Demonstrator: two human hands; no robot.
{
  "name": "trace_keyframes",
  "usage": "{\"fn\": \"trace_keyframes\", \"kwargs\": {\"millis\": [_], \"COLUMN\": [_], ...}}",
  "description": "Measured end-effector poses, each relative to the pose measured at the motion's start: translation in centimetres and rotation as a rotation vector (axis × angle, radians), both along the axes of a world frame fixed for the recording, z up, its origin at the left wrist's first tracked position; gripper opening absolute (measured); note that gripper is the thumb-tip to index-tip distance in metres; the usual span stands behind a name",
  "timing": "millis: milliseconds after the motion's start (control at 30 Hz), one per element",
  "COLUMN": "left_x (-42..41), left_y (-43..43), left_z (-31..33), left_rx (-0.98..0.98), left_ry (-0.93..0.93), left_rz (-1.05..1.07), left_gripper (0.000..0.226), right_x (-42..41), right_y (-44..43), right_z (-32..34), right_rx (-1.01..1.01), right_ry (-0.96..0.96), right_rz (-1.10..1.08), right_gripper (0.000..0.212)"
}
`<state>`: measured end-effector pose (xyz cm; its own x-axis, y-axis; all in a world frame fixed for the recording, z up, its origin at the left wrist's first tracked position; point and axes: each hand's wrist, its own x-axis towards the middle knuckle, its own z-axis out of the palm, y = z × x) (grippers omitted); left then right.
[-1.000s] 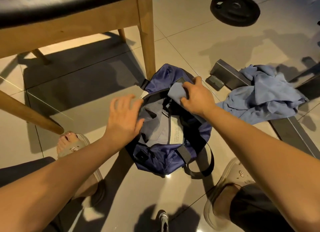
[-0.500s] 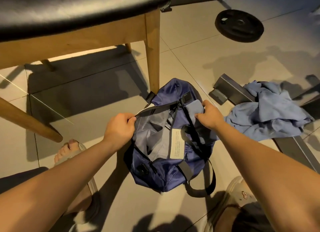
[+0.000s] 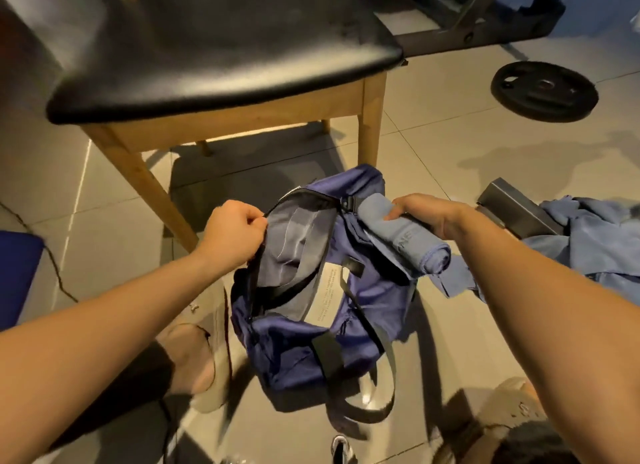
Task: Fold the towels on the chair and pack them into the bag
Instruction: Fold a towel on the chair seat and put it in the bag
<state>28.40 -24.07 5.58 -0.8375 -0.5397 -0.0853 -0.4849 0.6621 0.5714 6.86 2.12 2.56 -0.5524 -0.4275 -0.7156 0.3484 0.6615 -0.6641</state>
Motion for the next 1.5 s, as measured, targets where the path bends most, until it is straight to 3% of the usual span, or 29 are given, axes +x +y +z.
{"fn": "trace_keyframes", "kwargs": {"millis": [100, 167, 233, 400, 467, 600, 667, 733, 867, 1033, 1133, 1267, 1367, 1500], "left_x": [0.5, 0.2, 0.0, -2.3, -3.5, -5.0, -5.4, -5.5, -5.0, -4.9, -5.3, -5.8, -5.2, -3.1], "left_y": [-1.8, -3.0, -3.8, -2.0, -2.0, -2.3, -2.8, -3.5, -4.0, -3.0, -2.0, 0.9, 3.1, 4.9], "left_z": [0.1, -1.2, -3.1, -6.5, -7.2, -7.4, -7.7, -8.3, -9.1, -9.5, -9.6, -10.4, -11.7, -14.3], "left_rx": [-0.234, -0.34, -0.413, -0.313, -0.325, -0.235, -0.143, -0.103, -0.111, -0.14, -0.197, -0.168, -0.196, -0.483], "left_ry": [-0.02, -0.023, -0.068, -0.117, -0.114, -0.102, -0.075, -0.074, -0.089, -0.093, -0.068, -0.094, -0.156, -0.16], "left_rz": [0.096, 0.13, 0.086, -0.07, -0.095, -0.113, -0.108, -0.108, -0.1, -0.068, -0.09, -0.173, -0.357, -0.531], "left_gripper": [0.027, 0.026, 0.025, 0.026, 0.024, 0.026, 0.026, 0.029, 0.031, 0.024, 0.024, 0.023, 0.063, 0.133], "right_x": [0.9, 1.3, 1.9, 4.0, 4.0, 6.3, 8.2, 9.5, 9.9, 9.4, 9.6, 10.1, 10.8, 11.8], "right_y": [-1.4, -0.7, 0.8, 0.9, 0.2, -1.8, -3.9, -6.2, -8.4, -5.7, -3.3, -2.0, -1.7, -1.2], "right_z": [-1.0, -2.8, -5.5, -8.9, -7.9, -5.2, -4.9, -6.1, -10.5, -12.6, -12.3, -10.9, -10.8, -11.7], "right_rx": [-0.023, 0.024, 0.137, 0.339, 0.367, 0.189, 0.058, 0.073, 0.453, 0.745, 0.771, 0.717, 0.513, 0.351], "right_ry": [-0.032, 0.104, 0.284, 0.465, 0.639, 0.942, 0.903, 0.871, 0.921, 0.746, 0.677, 0.568, 0.606, 0.593], "right_rz": [0.005, -0.026, -0.042, 0.206, 0.253, 0.406, 0.636, 0.842, 1.064, 1.111, 1.175, 1.121, 0.929, 0.664], "right_gripper": [0.029, 0.008, 0.016, 0.015, 0.018, 0.017, 0.014, 0.022, 0.05, 0.07, 0.076, 0.065, 0.049, 0.04]}}
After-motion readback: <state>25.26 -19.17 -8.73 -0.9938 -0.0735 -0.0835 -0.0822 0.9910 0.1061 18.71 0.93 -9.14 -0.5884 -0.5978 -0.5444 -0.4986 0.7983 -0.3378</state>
